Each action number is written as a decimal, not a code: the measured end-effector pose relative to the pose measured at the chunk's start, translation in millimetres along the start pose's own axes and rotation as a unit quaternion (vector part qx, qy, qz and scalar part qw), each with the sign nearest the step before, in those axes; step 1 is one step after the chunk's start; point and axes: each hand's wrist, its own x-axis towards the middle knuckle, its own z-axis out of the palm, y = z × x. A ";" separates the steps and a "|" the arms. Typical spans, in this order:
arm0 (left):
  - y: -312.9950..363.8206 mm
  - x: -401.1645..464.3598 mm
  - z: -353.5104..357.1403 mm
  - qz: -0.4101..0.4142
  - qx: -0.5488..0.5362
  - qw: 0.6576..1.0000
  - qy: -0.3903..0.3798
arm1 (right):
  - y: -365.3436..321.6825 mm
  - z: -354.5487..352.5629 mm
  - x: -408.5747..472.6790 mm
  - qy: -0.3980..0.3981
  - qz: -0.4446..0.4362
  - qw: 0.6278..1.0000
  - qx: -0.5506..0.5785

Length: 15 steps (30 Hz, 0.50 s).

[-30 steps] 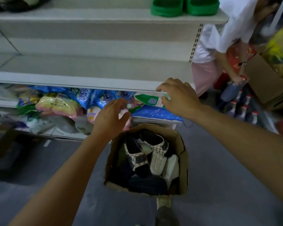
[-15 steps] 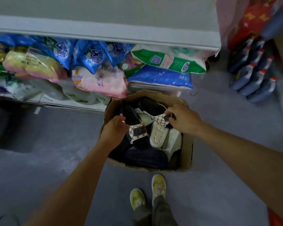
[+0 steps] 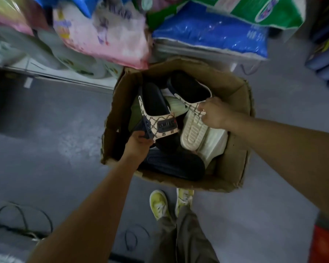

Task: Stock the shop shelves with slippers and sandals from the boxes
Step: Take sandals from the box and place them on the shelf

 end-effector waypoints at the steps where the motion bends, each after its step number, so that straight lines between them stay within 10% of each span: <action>1: -2.4 3.4 3.3 -0.005 0.001 1.000 0.005 | 0.6 2.1 6.1 0.002 -0.001 1.000 -0.015; 15: -34.4 45.4 66.8 -0.101 -0.177 0.979 -0.022 | 24.7 37.1 69.0 -0.018 -0.009 0.981 -0.195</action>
